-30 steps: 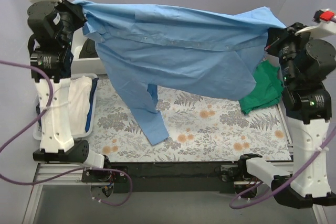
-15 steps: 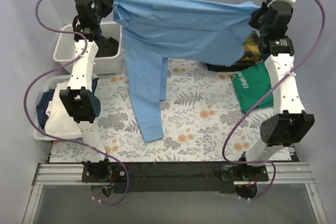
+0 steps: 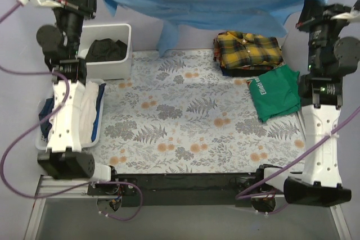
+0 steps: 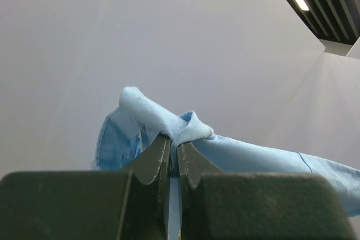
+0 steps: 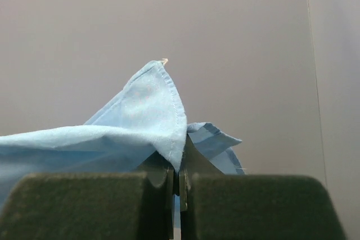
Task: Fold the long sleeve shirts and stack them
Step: Flatten the shirt out
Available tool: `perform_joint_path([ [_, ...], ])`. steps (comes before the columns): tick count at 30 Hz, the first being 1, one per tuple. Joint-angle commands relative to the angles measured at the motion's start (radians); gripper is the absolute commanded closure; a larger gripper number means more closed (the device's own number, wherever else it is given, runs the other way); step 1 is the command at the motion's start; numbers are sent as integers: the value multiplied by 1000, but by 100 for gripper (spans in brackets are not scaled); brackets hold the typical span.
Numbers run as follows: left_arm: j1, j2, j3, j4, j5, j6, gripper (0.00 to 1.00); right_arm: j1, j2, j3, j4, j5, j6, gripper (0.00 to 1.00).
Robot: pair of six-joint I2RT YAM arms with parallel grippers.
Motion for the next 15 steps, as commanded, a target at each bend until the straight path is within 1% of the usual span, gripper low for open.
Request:
perform_joint_path([
  [1,15,-317,-457,20,-43,35,100,-9,-133,-318,33,-66,61,99],
  [2,13,-392,-520,-6,-37,50,100,-9,-164,-459,32,-142,89,99],
  [3,13,-420,-570,-70,-39,63,100,14,-217,-521,27,-153,92,99],
  [4,7,-447,-638,-224,-65,92,100,29,-245,-576,-17,-137,86,99],
  [5,5,-481,-704,-280,-112,122,100,34,-270,-697,-31,-147,116,99],
  [6,5,-569,-775,-322,-165,92,100,33,-304,-748,-45,-155,127,99],
  [7,7,-608,-941,-325,-213,69,100,33,-316,-802,-65,-160,132,99],
  [8,7,-648,-1004,-349,-200,68,100,33,-324,-842,-103,-178,137,99],
  [9,7,-689,-1045,-363,-183,77,100,34,-333,-916,-118,-187,129,99],
  [10,5,-705,-1102,-444,-180,75,100,34,-338,-954,-128,-192,124,99],
  [11,4,-722,-1124,-483,-204,72,100,34,-345,-984,-151,-186,131,99],
  [12,1,-743,-1156,-509,-218,86,100,34,-362,-1050,-155,-190,132,99],
  [14,1,-815,-1228,-589,-281,80,100,34,-382,-1096,-189,-187,129,99],
  [15,-1,-843,-1248,-609,-281,96,100,33,-402,-1112,-229,-186,120,99],
])
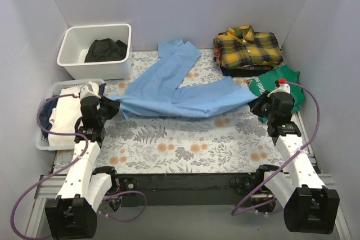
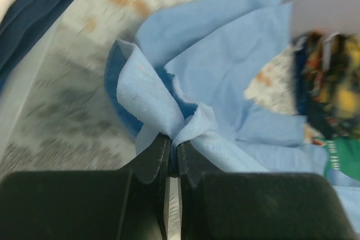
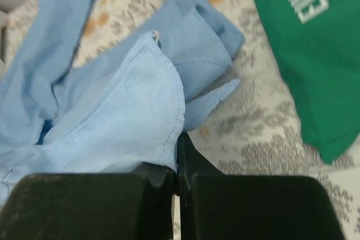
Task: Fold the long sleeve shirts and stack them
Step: Flatten the shirt out
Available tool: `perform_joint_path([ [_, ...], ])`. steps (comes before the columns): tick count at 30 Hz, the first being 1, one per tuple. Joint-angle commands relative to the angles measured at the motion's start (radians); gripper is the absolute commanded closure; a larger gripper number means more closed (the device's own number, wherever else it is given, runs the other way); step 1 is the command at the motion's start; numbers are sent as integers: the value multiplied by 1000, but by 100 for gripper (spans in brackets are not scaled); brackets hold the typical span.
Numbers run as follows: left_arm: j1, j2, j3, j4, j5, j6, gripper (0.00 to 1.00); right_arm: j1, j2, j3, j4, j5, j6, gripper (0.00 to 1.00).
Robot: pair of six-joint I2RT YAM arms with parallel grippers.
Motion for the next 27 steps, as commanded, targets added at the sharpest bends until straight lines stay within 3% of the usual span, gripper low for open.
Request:
perform_joint_path([
  [1,-13,-174,-60,-196,-108,17,100,-1,-101,-70,-54,-19,-10,99],
  [6,-19,-178,-37,-236,-142,-17,96,-1,-156,-126,-175,-39,-1,99],
  [9,-31,-157,-34,-307,-131,-114,71,0,-142,-132,-246,-88,13,99],
  [10,-31,-165,-40,-319,-110,-153,48,0,-138,-134,-289,-96,16,99],
  [13,-31,-180,-34,-396,-84,-229,32,5,-121,-141,-362,-96,19,90],
  [14,-31,-182,-31,-411,-79,-255,26,6,-133,-149,-408,-92,19,79],
  [17,-33,-193,-8,-468,-85,-280,23,9,-199,-149,-502,-32,34,63],
  [22,-33,-193,70,-564,-226,-273,24,9,-400,-124,-545,133,119,51],
  [27,-33,-171,210,-687,-473,-324,30,9,-431,-52,-576,301,170,52],
])
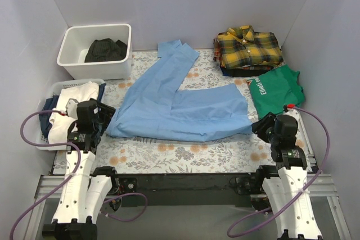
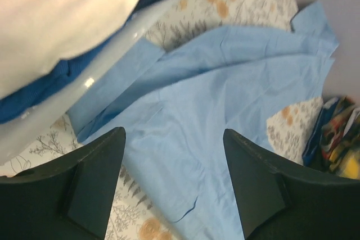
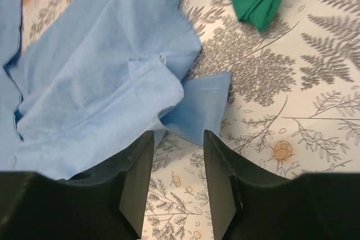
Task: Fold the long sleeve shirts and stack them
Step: Flatten the shirt out
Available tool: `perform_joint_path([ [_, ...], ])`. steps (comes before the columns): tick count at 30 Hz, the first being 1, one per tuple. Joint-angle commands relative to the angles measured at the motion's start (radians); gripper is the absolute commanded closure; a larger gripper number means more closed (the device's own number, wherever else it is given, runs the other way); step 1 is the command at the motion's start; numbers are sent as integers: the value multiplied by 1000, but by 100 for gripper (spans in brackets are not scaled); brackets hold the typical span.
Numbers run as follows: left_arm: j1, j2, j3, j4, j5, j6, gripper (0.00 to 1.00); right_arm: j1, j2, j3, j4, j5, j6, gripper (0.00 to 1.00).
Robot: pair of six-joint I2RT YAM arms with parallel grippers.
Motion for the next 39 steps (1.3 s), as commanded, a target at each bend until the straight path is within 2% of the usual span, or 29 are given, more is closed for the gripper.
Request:
perform_joint_path([
  [1,-2,7,138,-93,-235,-32,30,1,42,104,-19,187,37,52],
  [4,-2,29,111,133,-74,147,29,3,177,163,70,176,-41,54],
  [5,-2,83,100,191,7,184,28,3,276,182,97,135,-66,55],
  [7,-9,147,103,281,153,210,30,33,362,243,151,133,-80,56],
  [11,-9,388,169,240,239,236,36,44,615,346,167,-17,-153,58],
  [13,-9,494,177,204,279,252,39,58,694,363,133,-26,-160,61],
  [16,-9,549,157,143,290,261,42,102,772,337,85,-45,-140,64],
  [20,-8,574,102,53,279,259,43,132,742,233,90,-138,-94,64],
  [26,-9,620,23,22,284,219,39,133,789,128,72,-189,-60,65],
  [30,-8,712,88,-53,258,198,42,132,883,167,-29,-122,-34,66],
  [31,-6,720,98,-64,246,189,44,132,906,193,-83,-68,-25,70],
  [34,3,700,134,-95,184,176,48,124,897,227,-135,33,20,71],
  [39,18,626,186,-132,58,181,51,70,878,315,-166,101,44,72],
])
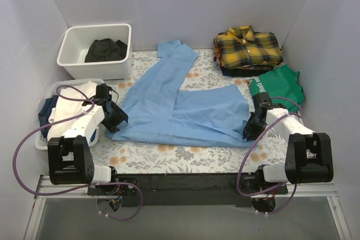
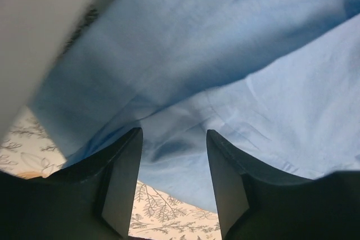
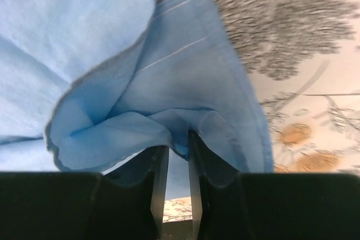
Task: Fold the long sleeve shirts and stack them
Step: Flatten the shirt out
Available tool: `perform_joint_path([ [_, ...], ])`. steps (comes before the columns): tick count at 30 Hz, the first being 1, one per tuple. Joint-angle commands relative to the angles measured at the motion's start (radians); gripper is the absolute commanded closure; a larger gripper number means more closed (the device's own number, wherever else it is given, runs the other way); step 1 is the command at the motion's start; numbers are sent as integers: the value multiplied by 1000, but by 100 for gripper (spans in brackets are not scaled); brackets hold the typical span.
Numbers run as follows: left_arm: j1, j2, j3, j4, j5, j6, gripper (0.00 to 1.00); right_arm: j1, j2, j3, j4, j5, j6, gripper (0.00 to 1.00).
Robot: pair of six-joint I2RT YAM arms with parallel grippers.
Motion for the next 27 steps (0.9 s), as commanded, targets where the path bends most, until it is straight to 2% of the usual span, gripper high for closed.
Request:
perform_joint_path([
  [1,30,-65,62,-88,-111,-9,51,-38,-8,113,-96,150,30,73],
  [6,30,-89,118,29,-31,87,45,-35,-5,319,-82,203,-23,73],
  [9,28,4,174,55,-3,127,45,-31,38,437,-39,161,-80,72],
  [12,19,130,232,53,-32,147,47,0,187,550,-50,125,-149,70],
  [18,-91,349,338,24,-202,173,48,75,351,617,-60,59,-188,60],
  [22,-127,437,369,30,-232,160,48,135,432,640,-62,65,-220,57],
  [27,-130,542,405,18,-278,156,48,147,547,650,-63,61,-244,56],
])
